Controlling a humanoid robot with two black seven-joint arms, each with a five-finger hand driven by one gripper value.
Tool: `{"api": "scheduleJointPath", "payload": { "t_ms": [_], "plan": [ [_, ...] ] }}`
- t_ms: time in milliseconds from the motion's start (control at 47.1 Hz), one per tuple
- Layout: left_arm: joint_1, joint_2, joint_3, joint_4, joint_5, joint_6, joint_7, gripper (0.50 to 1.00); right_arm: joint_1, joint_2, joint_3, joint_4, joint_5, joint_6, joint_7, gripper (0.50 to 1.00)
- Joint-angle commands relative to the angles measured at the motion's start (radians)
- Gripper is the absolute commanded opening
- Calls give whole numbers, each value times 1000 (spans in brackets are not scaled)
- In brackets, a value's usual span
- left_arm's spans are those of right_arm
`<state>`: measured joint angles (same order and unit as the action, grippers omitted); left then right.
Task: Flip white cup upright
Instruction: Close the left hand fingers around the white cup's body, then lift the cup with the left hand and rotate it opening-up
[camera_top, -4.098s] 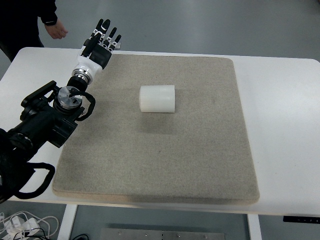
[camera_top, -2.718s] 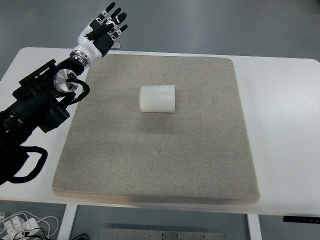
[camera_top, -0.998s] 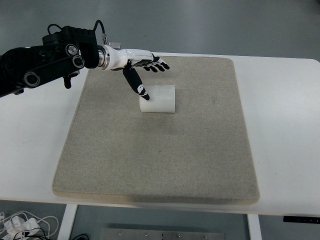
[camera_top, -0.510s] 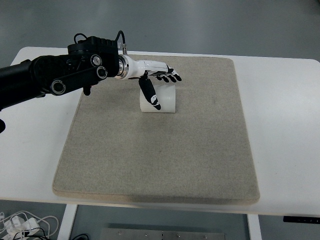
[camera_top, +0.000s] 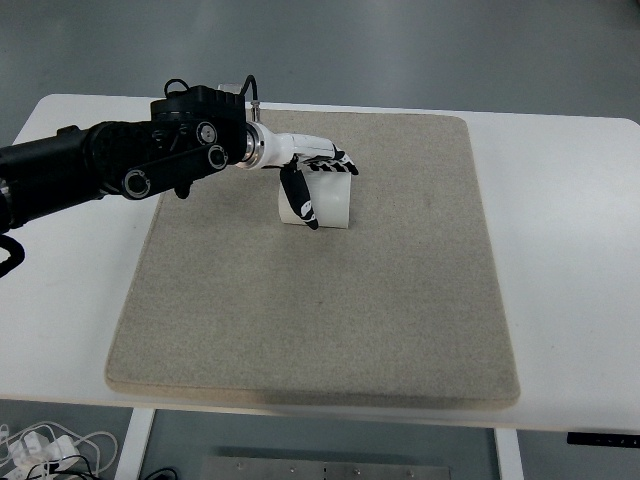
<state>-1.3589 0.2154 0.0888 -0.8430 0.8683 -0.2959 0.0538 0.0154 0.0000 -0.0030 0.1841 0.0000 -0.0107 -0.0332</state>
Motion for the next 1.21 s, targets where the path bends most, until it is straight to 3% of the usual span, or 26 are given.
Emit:
{"api": "scheduleJointPath", "payload": {
  "t_ms": [0,467,552,616,764,1062,1189],
  "plan": [
    [1,-10,0,12,11,0,0,949,0,0,0,0,0,0,1,952],
    [1,-18,-3,48,64,0,-2,699,0,0,0,0,0,0,-1,952],
    [0,-18,-6,51,63,0,-3,594,0,0,0,0,0,0,-1,952],
    [-2,-10,-20,53,54,-2,-3,546,0,0,0,0,0,0,-1,952],
    [3,1,-87,103,-3,-12,-15,516,0,0,0,0,0,0,1,952],
    [33,19,-254,229,-255,-51,-40,514,0,0,0,0,0,0,1,952],
    [61,27,-287,236,-357,-55,-97,508,0,0,0,0,0,0,1,952]
  ]
}}
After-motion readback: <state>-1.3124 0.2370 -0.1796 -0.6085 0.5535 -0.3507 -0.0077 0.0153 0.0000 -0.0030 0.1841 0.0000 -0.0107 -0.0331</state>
